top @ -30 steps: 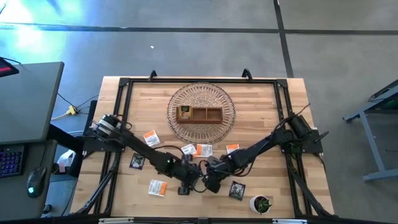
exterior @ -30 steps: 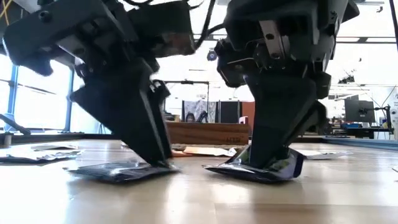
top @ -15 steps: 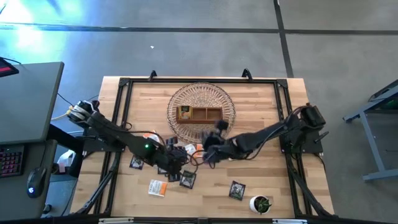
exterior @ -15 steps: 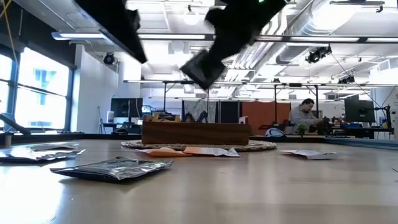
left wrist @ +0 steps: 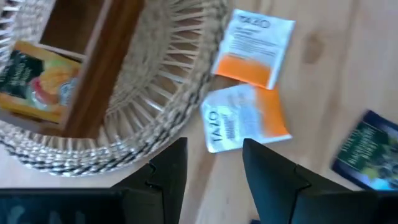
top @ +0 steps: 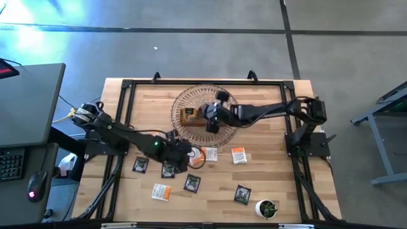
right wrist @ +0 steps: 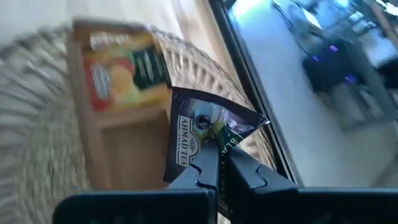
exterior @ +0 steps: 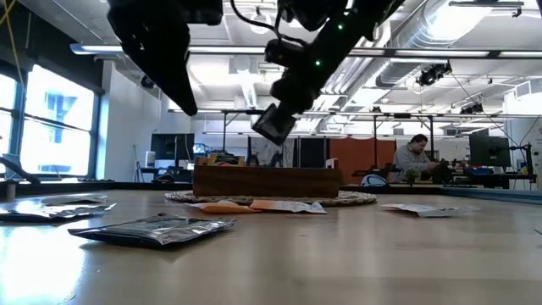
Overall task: Pick & Place Tea
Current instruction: Put the black tea bag into the middle section of the wooden organizer
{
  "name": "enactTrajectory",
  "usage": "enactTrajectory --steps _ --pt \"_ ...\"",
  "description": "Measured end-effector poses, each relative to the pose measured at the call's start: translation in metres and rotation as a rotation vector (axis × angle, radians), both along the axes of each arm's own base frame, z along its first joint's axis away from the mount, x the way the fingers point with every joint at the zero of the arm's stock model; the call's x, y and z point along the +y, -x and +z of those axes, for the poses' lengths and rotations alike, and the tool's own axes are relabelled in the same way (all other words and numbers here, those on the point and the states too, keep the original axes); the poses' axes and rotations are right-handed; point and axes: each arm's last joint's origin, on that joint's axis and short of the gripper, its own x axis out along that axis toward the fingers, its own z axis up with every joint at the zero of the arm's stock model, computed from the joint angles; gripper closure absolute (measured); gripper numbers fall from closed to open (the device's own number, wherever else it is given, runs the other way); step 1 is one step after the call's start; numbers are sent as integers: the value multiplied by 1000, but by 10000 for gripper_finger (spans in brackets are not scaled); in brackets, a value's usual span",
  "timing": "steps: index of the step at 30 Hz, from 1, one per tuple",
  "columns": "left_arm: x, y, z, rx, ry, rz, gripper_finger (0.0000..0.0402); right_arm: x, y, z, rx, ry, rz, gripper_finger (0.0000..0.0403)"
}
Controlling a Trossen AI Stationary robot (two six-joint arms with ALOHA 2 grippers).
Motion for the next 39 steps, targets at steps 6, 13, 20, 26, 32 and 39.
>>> enactTrajectory --steps 6,13,20,26,32,39 --pt "27 -6 -1 32 -11 71 250 -12 -7 -13 72 48 90 398" --pt "36 0 -2 94 7 123 250 -15 -13 -45 203 70 123 395" --pt "36 43 21 161 -38 281 250 -19 -13 -48 203 32 150 361" --pt "33 101 56 109 -124 408 250 -23 -12 -49 214 8 164 303" --pt "29 145 73 -74 -65 425 250 -23 -13 -43 242 114 145 247" --pt "31 171 45 -150 14 427 250 4 -26 -12 157 89 187 226"
